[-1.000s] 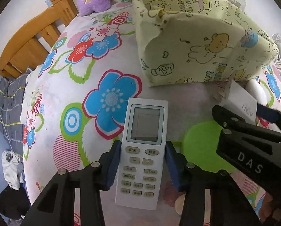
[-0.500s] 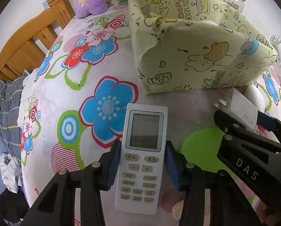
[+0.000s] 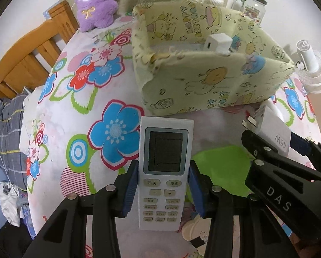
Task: Organize rigid objects
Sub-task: 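Lift the remote with the left tool while the right tool lifts the larger white charger, then carry the remote with the left tool while the right tool carries the charger over the fabric box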
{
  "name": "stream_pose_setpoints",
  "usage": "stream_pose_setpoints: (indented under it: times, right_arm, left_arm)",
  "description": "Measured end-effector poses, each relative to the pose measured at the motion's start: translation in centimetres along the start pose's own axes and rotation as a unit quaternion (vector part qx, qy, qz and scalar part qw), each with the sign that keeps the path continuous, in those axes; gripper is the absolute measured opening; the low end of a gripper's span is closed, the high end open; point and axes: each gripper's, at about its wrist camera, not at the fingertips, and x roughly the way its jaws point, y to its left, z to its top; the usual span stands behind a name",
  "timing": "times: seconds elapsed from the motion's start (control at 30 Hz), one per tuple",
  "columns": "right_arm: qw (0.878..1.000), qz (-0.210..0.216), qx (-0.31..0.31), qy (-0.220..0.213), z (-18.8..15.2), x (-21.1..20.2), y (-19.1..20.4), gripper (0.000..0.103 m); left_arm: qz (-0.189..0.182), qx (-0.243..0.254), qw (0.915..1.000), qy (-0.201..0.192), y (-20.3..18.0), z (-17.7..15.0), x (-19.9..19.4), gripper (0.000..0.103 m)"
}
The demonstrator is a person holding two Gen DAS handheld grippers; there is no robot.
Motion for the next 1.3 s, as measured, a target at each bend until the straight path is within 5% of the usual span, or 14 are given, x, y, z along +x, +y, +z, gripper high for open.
stream_pose_setpoints:
  times: [1.3]
  right_arm:
    - [0.996, -0.001, 0.028, -0.081, 2.2, -10.5, -3.4, 0.075]
  left_arm:
    - [-0.03, 0.01, 0.9971, -0.069, -3.1, 1.6, -9.1, 0.045]
